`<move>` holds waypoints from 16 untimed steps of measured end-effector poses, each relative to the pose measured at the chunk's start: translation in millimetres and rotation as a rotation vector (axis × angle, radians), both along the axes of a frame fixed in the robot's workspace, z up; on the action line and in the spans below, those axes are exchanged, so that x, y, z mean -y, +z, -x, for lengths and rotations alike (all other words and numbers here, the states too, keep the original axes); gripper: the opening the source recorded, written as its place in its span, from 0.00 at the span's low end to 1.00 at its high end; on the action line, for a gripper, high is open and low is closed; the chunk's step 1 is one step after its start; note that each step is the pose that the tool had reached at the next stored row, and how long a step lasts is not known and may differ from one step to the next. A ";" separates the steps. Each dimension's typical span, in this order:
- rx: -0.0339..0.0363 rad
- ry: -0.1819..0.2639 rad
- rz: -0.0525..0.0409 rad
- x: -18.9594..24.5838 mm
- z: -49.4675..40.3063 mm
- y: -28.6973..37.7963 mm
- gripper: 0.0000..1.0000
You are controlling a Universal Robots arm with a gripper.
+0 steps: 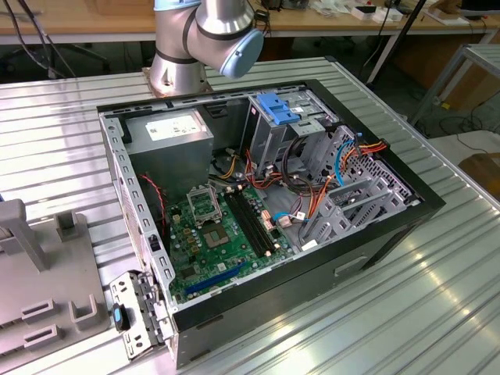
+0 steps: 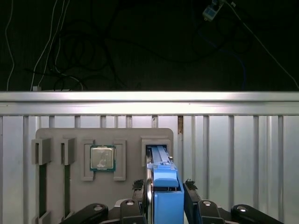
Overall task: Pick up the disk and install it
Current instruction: 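Pick up the disk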
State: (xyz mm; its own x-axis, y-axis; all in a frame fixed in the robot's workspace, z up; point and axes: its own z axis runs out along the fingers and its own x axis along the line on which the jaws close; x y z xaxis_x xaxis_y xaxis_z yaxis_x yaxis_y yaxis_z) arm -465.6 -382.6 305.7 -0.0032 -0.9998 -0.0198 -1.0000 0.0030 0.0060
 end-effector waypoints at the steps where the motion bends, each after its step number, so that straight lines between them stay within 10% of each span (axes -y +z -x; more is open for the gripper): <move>1: 0.0000 0.000 0.0000 0.0 0.0 -0.7 0.45; 16: -0.0001 0.000 0.0001 0.0 0.0 -3.2 0.45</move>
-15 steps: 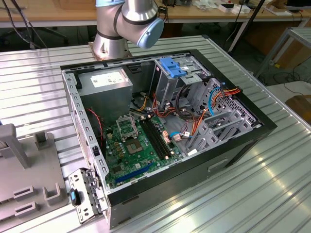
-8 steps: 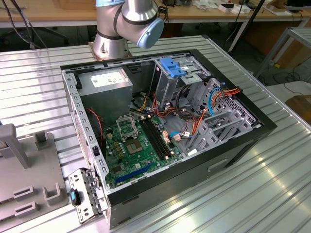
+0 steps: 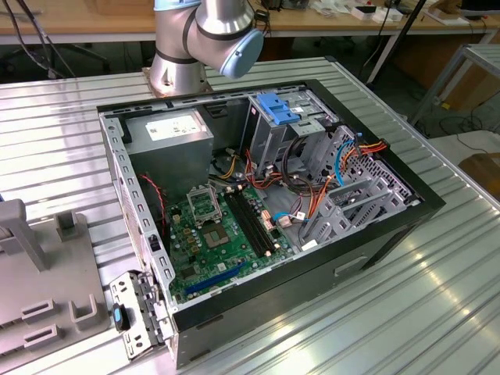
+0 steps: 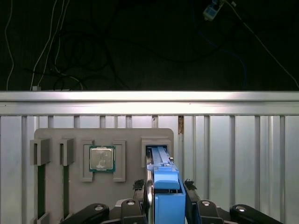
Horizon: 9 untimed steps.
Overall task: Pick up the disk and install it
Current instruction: 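Pick up the disk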
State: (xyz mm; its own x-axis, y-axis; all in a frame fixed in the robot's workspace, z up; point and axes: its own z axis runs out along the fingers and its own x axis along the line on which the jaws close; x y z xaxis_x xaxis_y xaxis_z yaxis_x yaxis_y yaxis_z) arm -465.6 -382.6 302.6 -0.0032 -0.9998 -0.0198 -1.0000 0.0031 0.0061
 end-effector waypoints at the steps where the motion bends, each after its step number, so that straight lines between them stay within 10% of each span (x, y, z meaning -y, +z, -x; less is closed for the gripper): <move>1: 0.0000 0.000 0.0000 0.0 0.0 0.0 0.44; 9: 0.0000 0.000 0.0000 0.0 0.0 -0.4 0.37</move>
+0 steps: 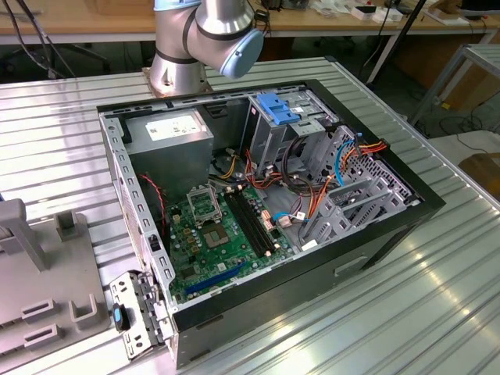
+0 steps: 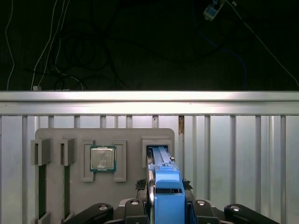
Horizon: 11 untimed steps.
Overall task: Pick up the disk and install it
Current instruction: 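Pick up the disk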
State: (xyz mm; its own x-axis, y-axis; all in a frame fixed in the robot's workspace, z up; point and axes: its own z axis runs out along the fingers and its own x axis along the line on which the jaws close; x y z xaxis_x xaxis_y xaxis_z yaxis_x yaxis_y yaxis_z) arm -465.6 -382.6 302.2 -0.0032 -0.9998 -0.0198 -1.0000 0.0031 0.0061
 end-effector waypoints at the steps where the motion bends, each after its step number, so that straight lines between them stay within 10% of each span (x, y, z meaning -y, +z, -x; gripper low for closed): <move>1: 0.0000 0.000 0.0000 0.0 0.0 0.0 0.37; 11: 0.0002 0.000 -0.0015 0.0 0.0 1.8 0.37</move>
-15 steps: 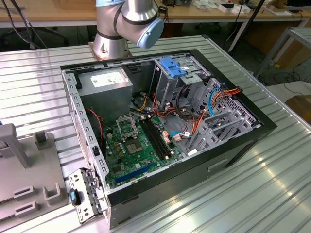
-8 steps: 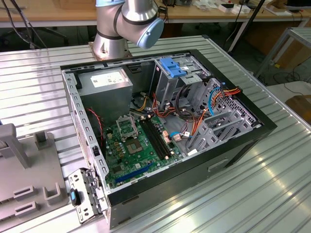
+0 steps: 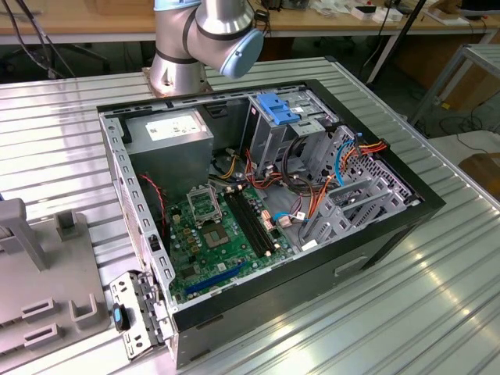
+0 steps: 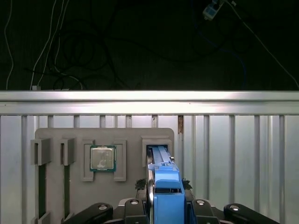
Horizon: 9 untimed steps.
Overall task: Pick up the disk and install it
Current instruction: 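Pick up the disk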
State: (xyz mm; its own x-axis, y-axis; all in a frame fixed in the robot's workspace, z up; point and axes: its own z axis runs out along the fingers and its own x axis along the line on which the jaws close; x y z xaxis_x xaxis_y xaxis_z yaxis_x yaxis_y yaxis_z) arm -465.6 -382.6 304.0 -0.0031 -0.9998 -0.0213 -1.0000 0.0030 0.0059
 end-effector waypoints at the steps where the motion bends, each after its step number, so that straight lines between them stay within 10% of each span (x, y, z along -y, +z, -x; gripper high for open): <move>1: -0.0001 0.000 0.0001 0.0 0.0 0.4 0.37; 9: 0.0002 0.000 -0.0001 0.0 0.0 3.9 0.37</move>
